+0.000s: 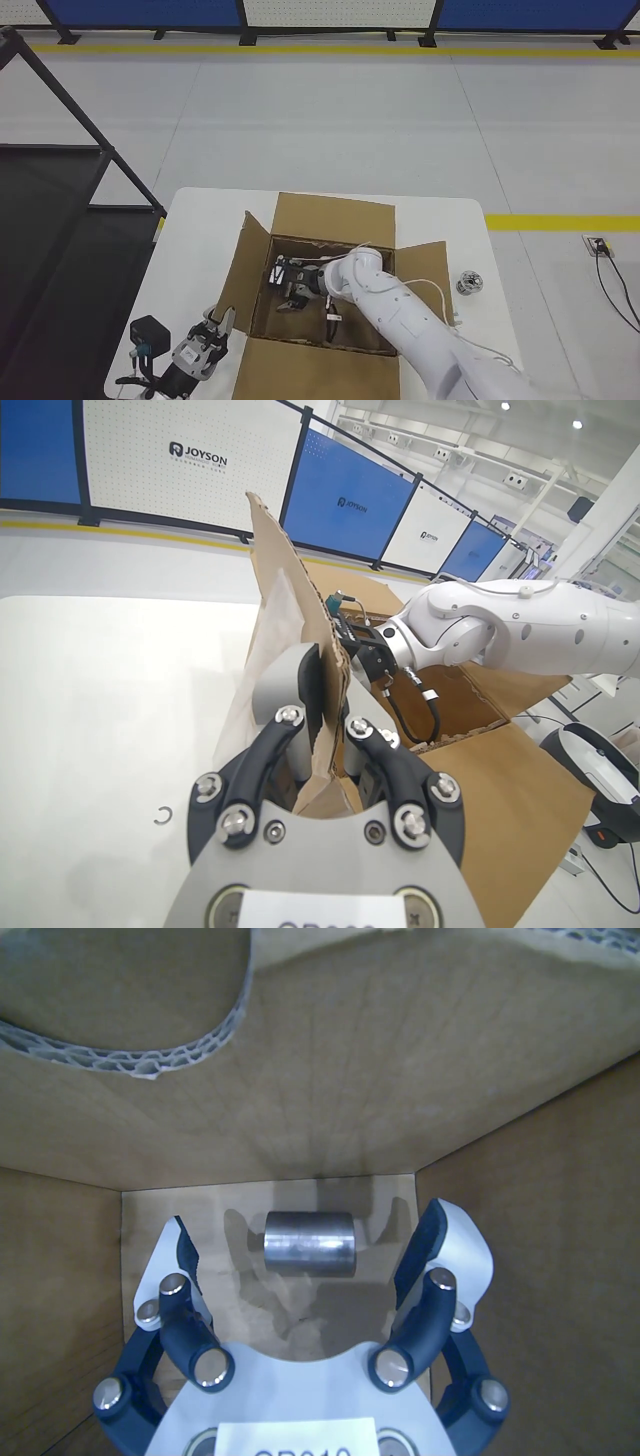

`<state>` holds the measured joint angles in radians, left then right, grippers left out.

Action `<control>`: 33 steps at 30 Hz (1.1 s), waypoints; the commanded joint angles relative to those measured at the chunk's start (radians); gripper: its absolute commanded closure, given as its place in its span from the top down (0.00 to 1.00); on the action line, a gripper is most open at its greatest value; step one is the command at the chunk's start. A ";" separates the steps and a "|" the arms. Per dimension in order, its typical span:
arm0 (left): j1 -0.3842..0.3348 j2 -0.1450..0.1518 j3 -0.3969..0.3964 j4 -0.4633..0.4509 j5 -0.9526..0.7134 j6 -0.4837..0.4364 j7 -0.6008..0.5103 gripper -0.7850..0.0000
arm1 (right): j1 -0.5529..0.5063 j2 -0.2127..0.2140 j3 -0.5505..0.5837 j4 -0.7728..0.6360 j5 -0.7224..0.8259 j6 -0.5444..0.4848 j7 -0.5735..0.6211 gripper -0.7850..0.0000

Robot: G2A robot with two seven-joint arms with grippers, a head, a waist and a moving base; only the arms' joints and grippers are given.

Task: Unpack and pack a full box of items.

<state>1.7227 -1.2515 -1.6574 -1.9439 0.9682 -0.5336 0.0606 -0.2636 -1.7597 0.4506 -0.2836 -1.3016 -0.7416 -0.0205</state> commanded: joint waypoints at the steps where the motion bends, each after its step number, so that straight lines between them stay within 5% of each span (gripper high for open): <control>1: 0.001 0.001 0.000 0.000 0.001 -0.001 -0.001 0.00 | 0.000 -0.004 0.001 0.006 0.000 0.006 0.010 1.00; 21: -0.007 0.007 0.012 0.023 0.027 0.017 0.022 0.00 | 0.065 0.009 -0.011 0.040 -0.091 -0.087 0.110 1.00; 22: -0.007 0.007 0.014 0.024 0.024 0.018 0.024 0.15 | 0.070 0.012 -0.012 0.038 -0.095 -0.108 0.123 1.00; 24: -0.007 0.007 0.017 0.024 0.019 0.018 0.024 0.62 | 0.081 0.017 -0.009 0.039 -0.097 -0.129 0.157 1.00; 26: -0.007 0.008 0.018 0.024 0.014 0.019 0.025 0.93 | 0.089 0.022 -0.004 0.037 -0.091 -0.151 0.192 1.00; 27: -0.006 0.008 0.020 0.023 0.009 0.017 0.025 1.00 | 0.092 0.025 0.000 0.033 -0.085 -0.169 0.206 1.00; 33: 0.015 0.010 0.015 0.011 -0.020 -0.001 0.037 1.00 | 0.101 0.032 0.011 0.024 -0.064 -0.224 0.282 1.00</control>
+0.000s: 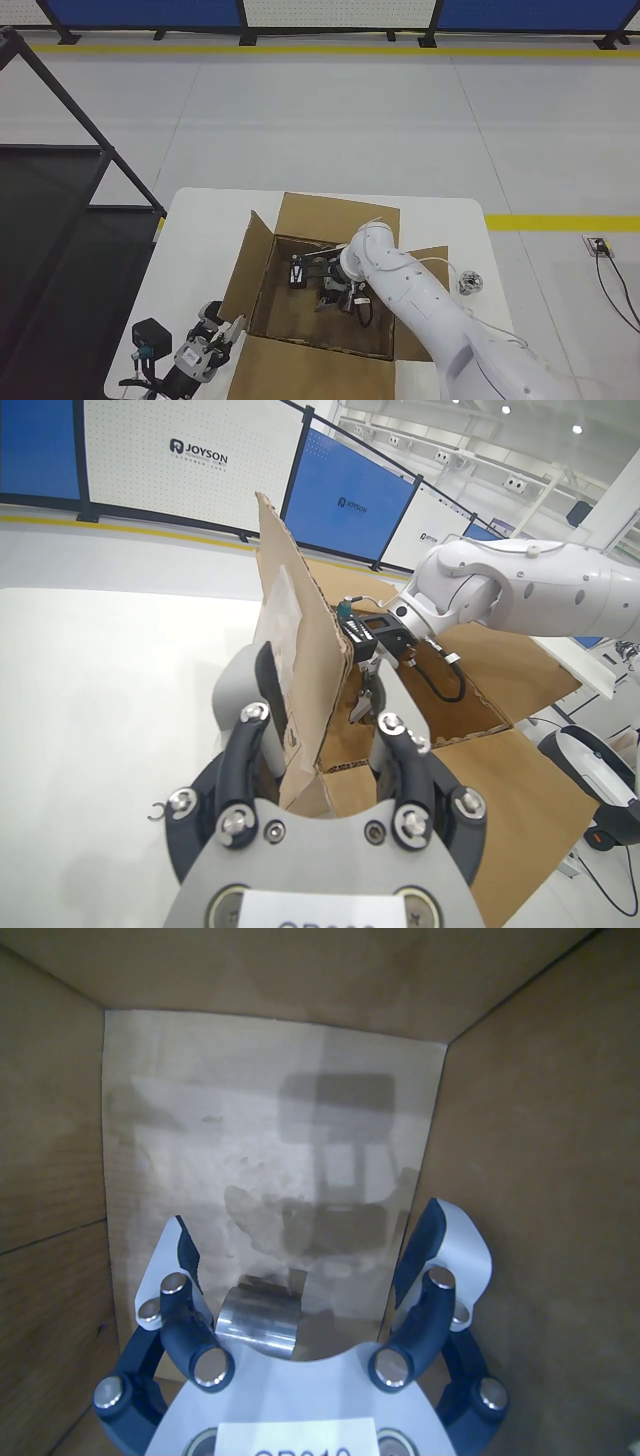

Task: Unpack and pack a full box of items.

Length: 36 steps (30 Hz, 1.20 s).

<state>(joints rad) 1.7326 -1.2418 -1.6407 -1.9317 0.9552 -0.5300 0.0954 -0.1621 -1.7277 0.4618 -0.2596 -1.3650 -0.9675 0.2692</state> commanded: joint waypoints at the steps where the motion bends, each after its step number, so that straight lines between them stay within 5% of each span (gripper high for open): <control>1: 0.010 0.001 -0.004 -0.004 -0.017 -0.011 0.003 1.00 | 0.000 0.000 0.000 0.000 -0.001 0.002 -0.007 1.00; 18: 0.049 0.011 -0.073 0.000 -0.101 -0.096 0.029 1.00 | -0.024 0.034 -0.003 -0.099 -0.067 0.070 0.114 1.00; 30: 0.027 0.019 -0.090 0.026 -0.121 -0.142 0.005 1.00 | -0.130 0.148 0.113 -0.418 -0.026 0.084 0.270 1.00; 36: 0.023 0.024 -0.114 0.042 -0.145 -0.172 -0.001 1.00 | -0.136 0.152 0.119 -0.429 -0.021 0.090 0.277 1.00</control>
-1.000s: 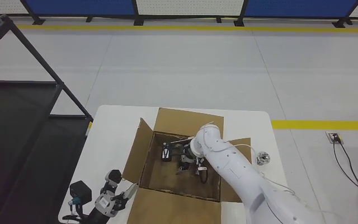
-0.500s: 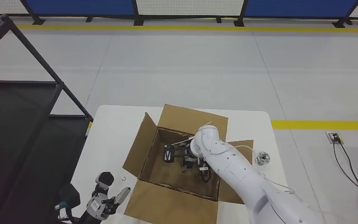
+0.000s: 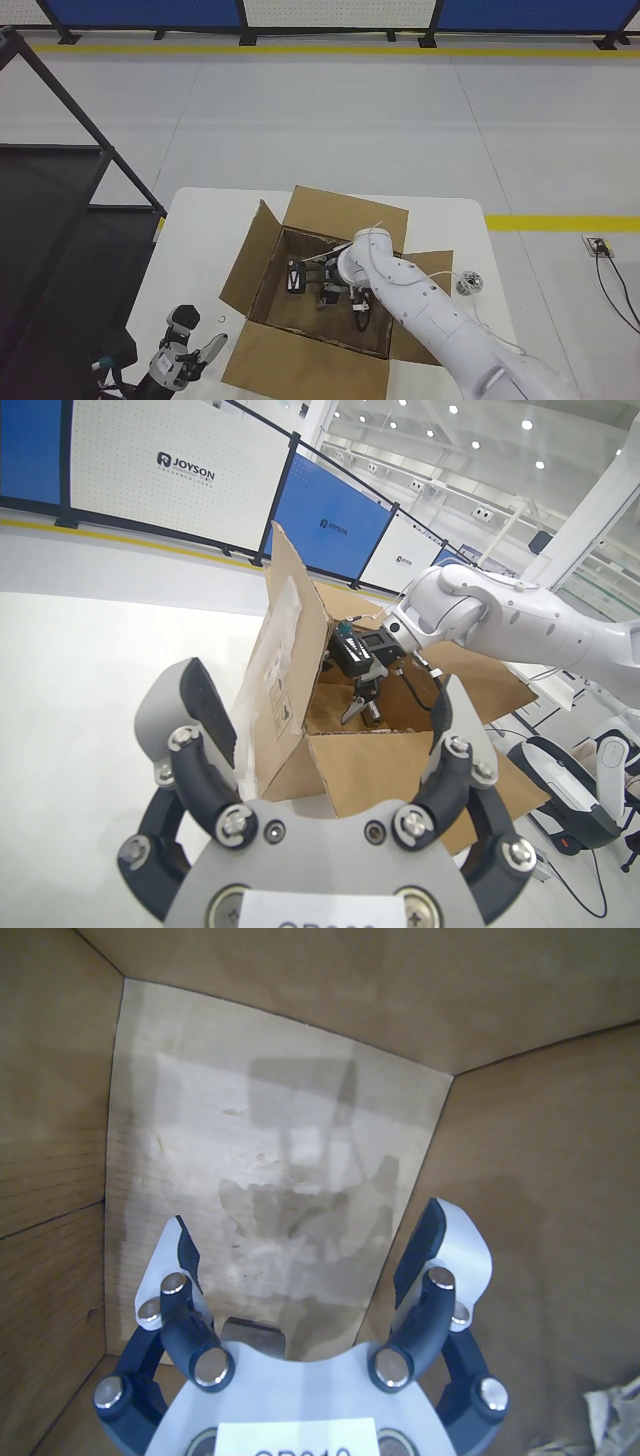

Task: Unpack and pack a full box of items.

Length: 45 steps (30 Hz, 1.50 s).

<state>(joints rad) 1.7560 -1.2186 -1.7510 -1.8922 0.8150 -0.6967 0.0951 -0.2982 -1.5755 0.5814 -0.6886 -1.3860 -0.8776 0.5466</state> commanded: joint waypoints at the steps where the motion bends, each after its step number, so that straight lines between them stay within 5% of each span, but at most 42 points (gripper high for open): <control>1: -0.001 0.002 -0.008 0.006 -0.010 -0.010 -0.002 1.00 | 0.000 0.000 0.000 0.000 0.000 0.000 0.000 1.00; 11: 0.014 0.009 -0.055 0.039 -0.049 -0.066 0.000 1.00 | -0.044 0.012 0.003 -0.131 -0.052 0.068 0.065 1.00; 23: 0.007 0.020 -0.077 0.065 -0.070 -0.149 -0.028 1.00 | -0.267 0.114 0.203 -0.557 0.005 0.153 0.549 1.00; 31: 0.003 0.026 -0.096 0.085 -0.084 -0.181 -0.035 1.00 | -0.297 0.178 0.225 -0.556 0.036 0.164 0.560 1.00; 45: -0.010 0.033 -0.111 0.109 -0.103 -0.196 -0.042 1.00 | -0.183 0.191 0.065 -0.438 0.199 0.245 0.641 1.00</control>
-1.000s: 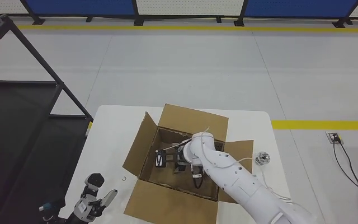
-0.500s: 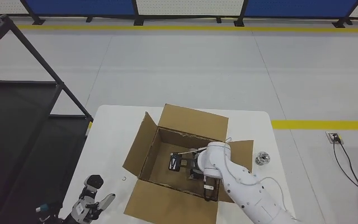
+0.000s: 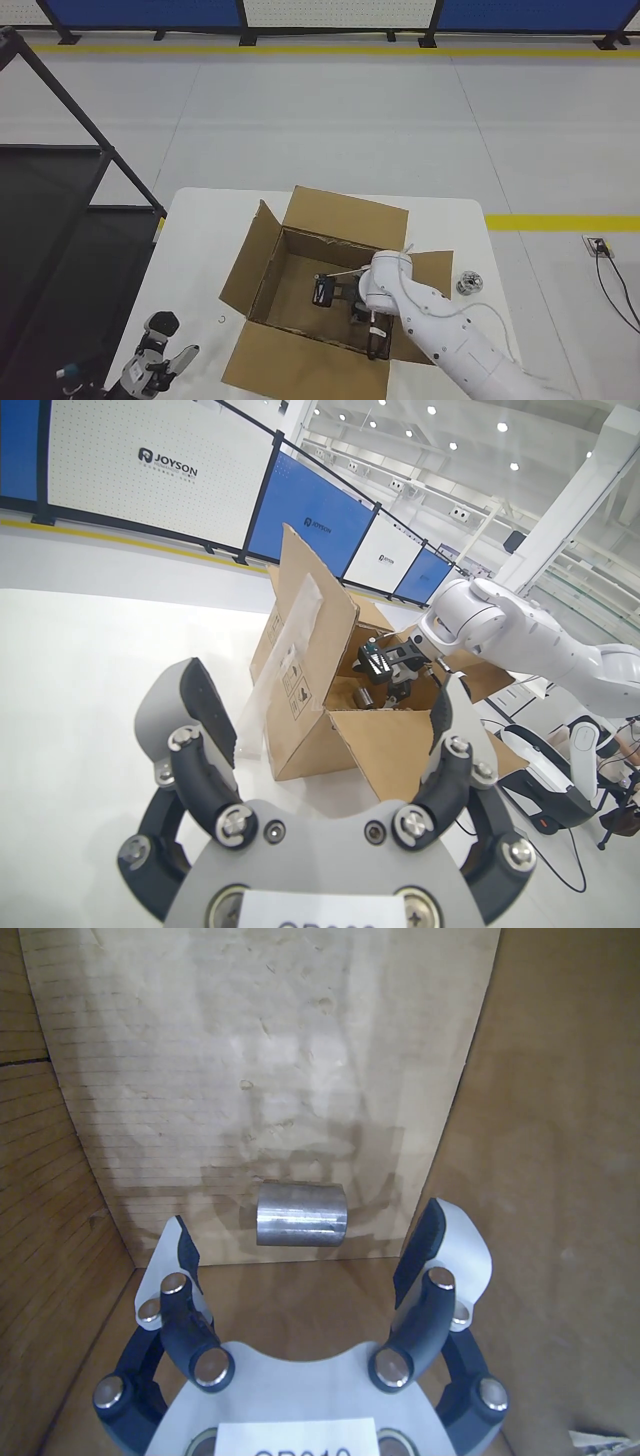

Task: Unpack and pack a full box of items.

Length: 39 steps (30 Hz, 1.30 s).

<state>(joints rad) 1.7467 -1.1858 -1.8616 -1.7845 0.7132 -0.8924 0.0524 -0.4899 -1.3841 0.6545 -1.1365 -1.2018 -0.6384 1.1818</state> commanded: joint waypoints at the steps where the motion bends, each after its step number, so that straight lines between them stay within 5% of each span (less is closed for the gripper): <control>1: -0.001 0.001 -0.002 0.003 -0.004 0.000 0.001 1.00 | 0.020 -0.002 -0.017 0.023 0.035 0.009 0.009 1.00; 7: -0.005 0.003 -0.007 0.013 -0.010 -0.001 0.003 1.00 | 0.072 -0.006 -0.061 0.083 0.130 0.011 0.011 0.95; 12: -0.006 0.004 -0.006 0.016 -0.007 -0.001 0.008 1.00 | 0.099 -0.017 -0.084 0.137 0.180 -0.013 -0.013 0.69; 14: -0.005 0.004 -0.007 0.019 -0.007 -0.001 0.012 1.00 | 0.105 -0.022 -0.090 0.155 0.189 -0.024 -0.026 0.66; 16: -0.004 0.005 -0.009 0.022 -0.007 -0.003 0.016 1.00 | 0.111 -0.030 -0.098 0.174 0.191 -0.026 -0.047 0.50; 34: 0.005 0.007 -0.019 0.035 -0.002 -0.007 0.042 1.00 | 0.156 -0.086 -0.141 0.317 0.145 -0.029 -0.202 0.47; 39: 0.006 0.008 -0.018 0.034 -0.001 -0.006 0.044 1.00 | 0.160 -0.090 -0.138 0.327 0.137 -0.038 -0.220 0.24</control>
<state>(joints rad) 1.7530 -1.1783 -1.8802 -1.7502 0.7124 -0.8987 0.0962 -0.3304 -1.4738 0.5157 -0.8082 -1.0631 -0.6734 0.9649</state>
